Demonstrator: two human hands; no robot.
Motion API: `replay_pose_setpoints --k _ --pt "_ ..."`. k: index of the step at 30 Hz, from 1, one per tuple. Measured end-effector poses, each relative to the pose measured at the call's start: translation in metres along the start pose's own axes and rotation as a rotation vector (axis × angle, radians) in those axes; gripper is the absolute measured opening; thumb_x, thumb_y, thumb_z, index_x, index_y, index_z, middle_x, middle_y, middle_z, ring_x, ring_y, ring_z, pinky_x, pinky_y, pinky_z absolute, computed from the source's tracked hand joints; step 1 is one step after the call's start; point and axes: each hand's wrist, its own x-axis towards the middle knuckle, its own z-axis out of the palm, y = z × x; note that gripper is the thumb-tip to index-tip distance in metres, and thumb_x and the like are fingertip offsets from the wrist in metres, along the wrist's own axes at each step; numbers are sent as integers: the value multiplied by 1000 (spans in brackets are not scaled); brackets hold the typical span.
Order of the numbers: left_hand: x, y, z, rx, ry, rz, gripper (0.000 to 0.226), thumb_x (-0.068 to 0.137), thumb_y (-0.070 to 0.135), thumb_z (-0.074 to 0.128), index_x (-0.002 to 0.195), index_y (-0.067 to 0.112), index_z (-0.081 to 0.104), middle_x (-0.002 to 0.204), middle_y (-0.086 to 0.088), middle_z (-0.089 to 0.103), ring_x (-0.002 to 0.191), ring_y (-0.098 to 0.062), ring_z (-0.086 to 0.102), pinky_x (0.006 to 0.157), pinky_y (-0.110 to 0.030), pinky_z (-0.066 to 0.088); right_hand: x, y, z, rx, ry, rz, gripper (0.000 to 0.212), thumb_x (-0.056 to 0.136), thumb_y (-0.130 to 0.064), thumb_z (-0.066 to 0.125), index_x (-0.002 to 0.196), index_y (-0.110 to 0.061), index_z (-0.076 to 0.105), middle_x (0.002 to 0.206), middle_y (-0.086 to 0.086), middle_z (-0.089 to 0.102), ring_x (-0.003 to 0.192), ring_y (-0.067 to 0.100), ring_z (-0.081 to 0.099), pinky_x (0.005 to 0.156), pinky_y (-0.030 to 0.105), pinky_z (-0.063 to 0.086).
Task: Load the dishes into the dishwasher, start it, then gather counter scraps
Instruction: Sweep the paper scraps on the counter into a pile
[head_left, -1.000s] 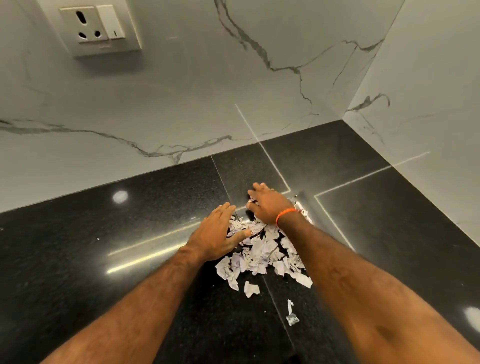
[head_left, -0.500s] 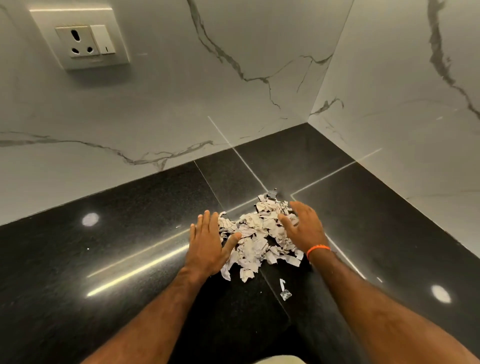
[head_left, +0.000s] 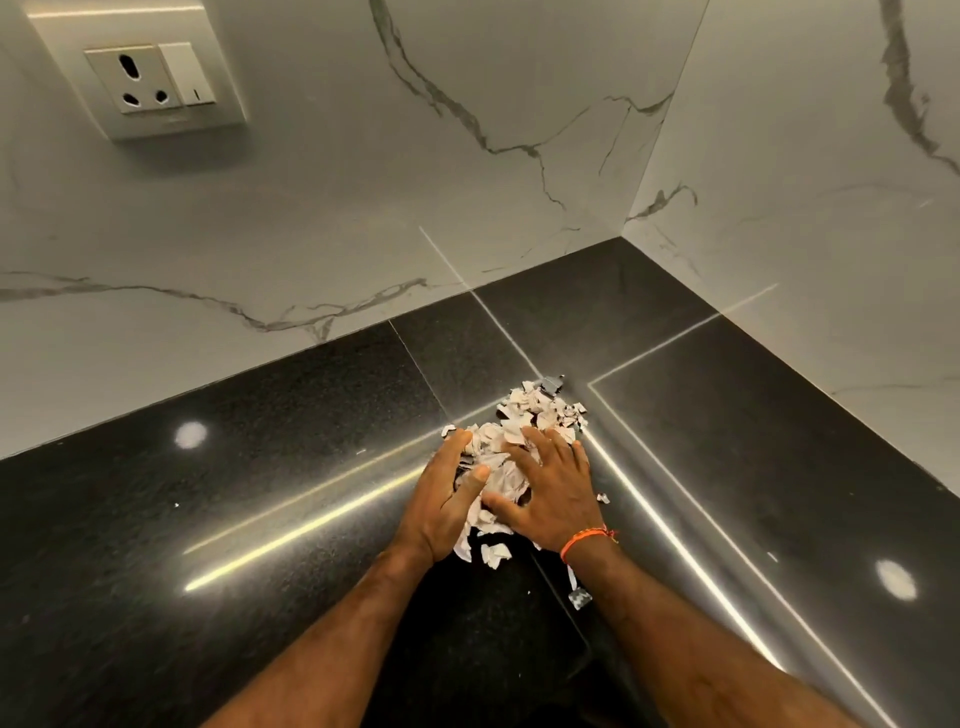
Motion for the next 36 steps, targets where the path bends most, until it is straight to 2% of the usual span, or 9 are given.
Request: replay_pose_setpoints --k 5,9,15,19,23,26,30,33,36 --pt "3 10 6 -127 98 12 47 93 60 45 138 49 40 141 38 42 135 17 35 110 -12 29 19 -7 8 179 144 82 37 79 -36 70 115 -27 67 121 -6 60 118 20 48 93 37 39" --pt "10 3 12 -298 198 -59 66 91 60 48 145 22 53 147 8 54 139 -1 44 120 -35 34 37 -11 11 450 239 147 24 74 -11 73 97 -19 71 98 -2 68 98 21 58 88 39 49" --pt "32 27 13 -750 398 -219 34 97 31 57 124 16 70 124 -4 72 120 -20 66 109 -43 48 57 -52 -3 1016 206 506 19 75 -10 73 92 -18 72 85 -4 73 81 12 69 76 31 56" --pt "43 41 13 -1078 339 -365 41 95 35 66 124 5 70 122 -24 69 113 -38 67 105 -55 49 61 -78 -1 1253 188 485 15 80 -20 61 92 -14 68 87 2 73 82 18 68 76 40 54" --pt "49 43 18 -1095 330 -359 51 83 45 76 118 7 71 116 -21 70 107 -38 66 103 -57 50 58 -84 15 1120 173 325 47 102 -54 36 109 -25 72 103 -2 74 105 22 67 95 53 49" --pt "49 36 19 -1126 345 -342 41 83 29 78 117 7 70 110 -19 69 102 -37 65 97 -56 51 53 -85 12 971 134 257 67 97 -75 19 128 -33 61 120 -10 68 119 12 60 106 50 42" --pt "49 32 12 -1238 407 -392 51 69 13 80 118 4 69 108 -23 69 90 -35 69 83 -45 58 58 -69 -6 903 283 224 58 99 -69 20 112 -33 64 106 -13 67 104 16 62 94 49 47" --pt "50 29 12 -1210 451 -401 50 65 16 82 113 7 72 108 -20 72 97 -38 69 89 -51 57 73 -37 -23 634 393 311 57 101 -58 26 86 -26 70 85 -9 65 91 20 58 82 38 41" --pt "48 24 11 -1176 472 -414 52 66 21 83 115 6 72 117 -19 72 110 -41 67 98 -57 53 90 -2 -28 346 312 327 45 99 -56 31 97 -26 66 103 -4 65 108 21 53 93 39 35"
